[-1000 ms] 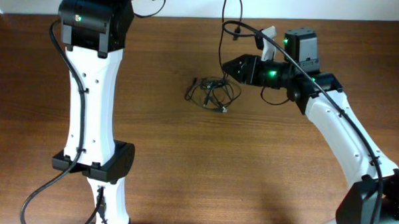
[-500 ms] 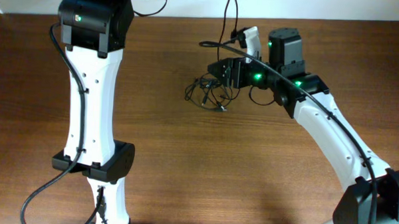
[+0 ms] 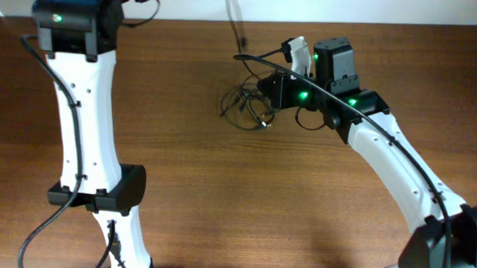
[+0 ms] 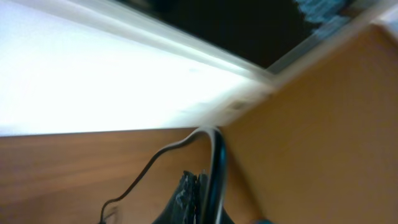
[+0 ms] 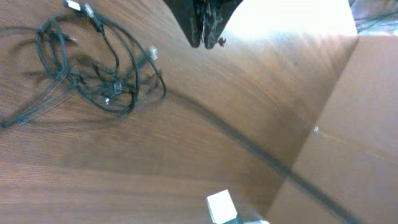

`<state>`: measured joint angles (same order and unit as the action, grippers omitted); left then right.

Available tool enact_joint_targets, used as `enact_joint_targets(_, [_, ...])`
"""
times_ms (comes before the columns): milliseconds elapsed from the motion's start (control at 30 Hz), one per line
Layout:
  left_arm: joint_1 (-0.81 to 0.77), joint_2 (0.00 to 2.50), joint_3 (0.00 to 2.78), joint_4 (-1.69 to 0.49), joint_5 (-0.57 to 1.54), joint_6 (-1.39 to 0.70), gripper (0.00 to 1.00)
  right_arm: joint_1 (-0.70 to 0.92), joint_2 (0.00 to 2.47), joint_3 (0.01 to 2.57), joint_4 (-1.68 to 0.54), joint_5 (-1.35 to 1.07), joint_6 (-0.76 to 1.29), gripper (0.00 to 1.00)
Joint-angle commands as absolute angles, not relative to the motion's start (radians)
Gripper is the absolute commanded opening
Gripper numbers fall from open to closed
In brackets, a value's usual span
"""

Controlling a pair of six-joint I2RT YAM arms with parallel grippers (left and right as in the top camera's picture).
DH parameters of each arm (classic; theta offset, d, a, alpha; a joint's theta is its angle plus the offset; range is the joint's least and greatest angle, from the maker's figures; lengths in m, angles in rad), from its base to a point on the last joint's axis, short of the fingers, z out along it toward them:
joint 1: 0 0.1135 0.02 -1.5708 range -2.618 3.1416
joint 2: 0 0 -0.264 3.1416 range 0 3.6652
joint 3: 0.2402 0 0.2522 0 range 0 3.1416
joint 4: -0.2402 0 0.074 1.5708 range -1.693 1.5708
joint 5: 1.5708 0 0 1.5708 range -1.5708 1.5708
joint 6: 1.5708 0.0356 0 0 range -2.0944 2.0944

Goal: Untangle cables

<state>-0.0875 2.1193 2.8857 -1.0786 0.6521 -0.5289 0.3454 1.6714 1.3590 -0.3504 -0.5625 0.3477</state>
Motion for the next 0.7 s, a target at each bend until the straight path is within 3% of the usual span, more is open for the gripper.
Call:
enact_joint_targets(0, [-0.075, 2.115, 2.897, -1.172, 0.393, -0.401, 0.00, 0.353, 1.563, 1.367, -0.412, -0.473, 0.356, 0.04])
enact_joint_targets(167, [-0.080, 2.117, 2.897, -1.264, 0.385, -0.336, 0.00, 0.353, 1.549, 1.367, -0.477, -0.458, 0.402, 0.06])
enact_joint_targets(267, [-0.080, 2.117, 2.897, -1.391, 0.181, -0.319, 0.00, 0.353, 1.551, 1.367, -0.507, -0.439, 0.440, 0.19])
enact_joint_targets(433, [-0.080, 2.119, 2.897, -1.576, -0.101, -0.319, 0.00, 0.353, 1.592, 1.367, -0.504, -0.369, 0.593, 0.33])
enact_joint_targets(500, [-0.080, 2.119, 2.897, -1.607, -0.109, -0.316, 0.00, 0.363, 1.645, 1.367, -0.469, -0.374, 0.686, 0.56])
enact_joint_targets(667, [-0.080, 2.119, 2.897, -1.609, -0.094, -0.316, 0.00, 0.375, 1.750, 1.367, -0.348, -0.504, 0.911, 0.73])
